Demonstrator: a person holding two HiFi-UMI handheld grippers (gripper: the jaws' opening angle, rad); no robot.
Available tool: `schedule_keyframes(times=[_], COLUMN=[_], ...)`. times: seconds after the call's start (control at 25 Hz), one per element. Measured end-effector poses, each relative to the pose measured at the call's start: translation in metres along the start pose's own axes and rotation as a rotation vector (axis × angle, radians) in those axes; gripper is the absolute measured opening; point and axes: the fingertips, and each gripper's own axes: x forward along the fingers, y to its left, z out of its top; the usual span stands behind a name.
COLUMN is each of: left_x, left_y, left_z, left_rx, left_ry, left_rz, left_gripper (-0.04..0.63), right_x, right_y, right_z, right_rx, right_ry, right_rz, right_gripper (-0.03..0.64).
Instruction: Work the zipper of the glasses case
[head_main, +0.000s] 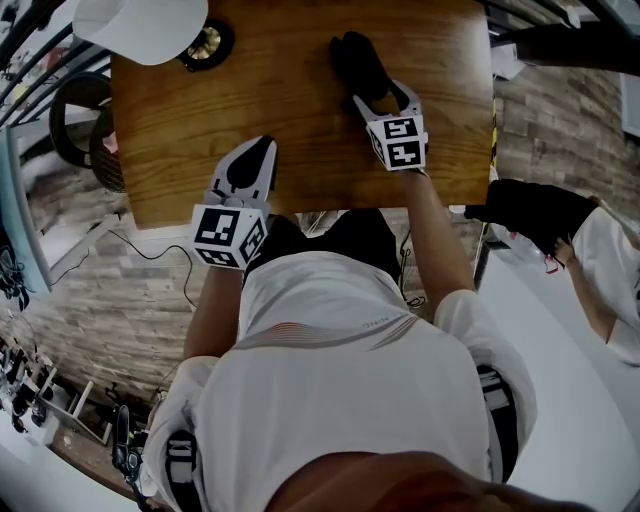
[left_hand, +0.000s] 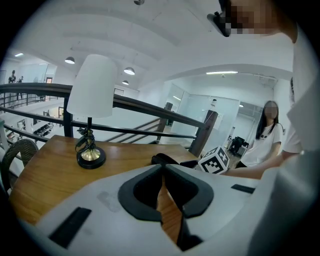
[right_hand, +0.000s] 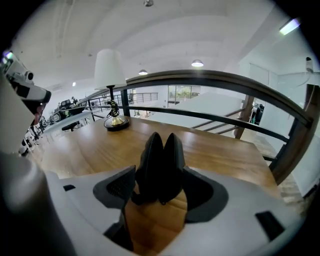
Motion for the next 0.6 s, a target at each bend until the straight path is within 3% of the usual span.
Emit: schedule_keyframes(times=[0.08, 0.2, 0.28, 0.44, 0.6], left_x=[-0.0009, -0.0019, -0.0025, -0.0029, -0.0035], left_y=[-0.0004, -0.0009, -0.0003, 0.0013, 0.0025], left_z=[-0.0006, -0.0016, -0.0029, -0.0039, -0.0039], left_rx=[-0.001, -0.003, -0.003, -0.004, -0.004], left_ry=[0.001, 0.001, 0.002, 0.006, 0.006], left_rz=[0.001, 0.0, -0.001, 0.002, 0.003], left_gripper=[0.032, 0.032, 0.032, 0.032, 0.032], right_x=[-0.0025, -0.0035, -0.0036, -0.0022, 0.003], right_y=[-0.0007, -0.0013, -0.0015, -0.0034, -0.0008], right_z=[0.0039, 0.0075, 0.0101, 0.0118, 0.0075], right_rx=[0.006, 0.005, 0.001, 0.008, 0.022], right_ry=[-0.016, -0.028, -0.033, -0.03, -0.015], right_rz=[-0.009, -0.016, -0.024, -0.039, -0.025], right_gripper=[0.293, 0.263, 0.206, 0.206, 0.318])
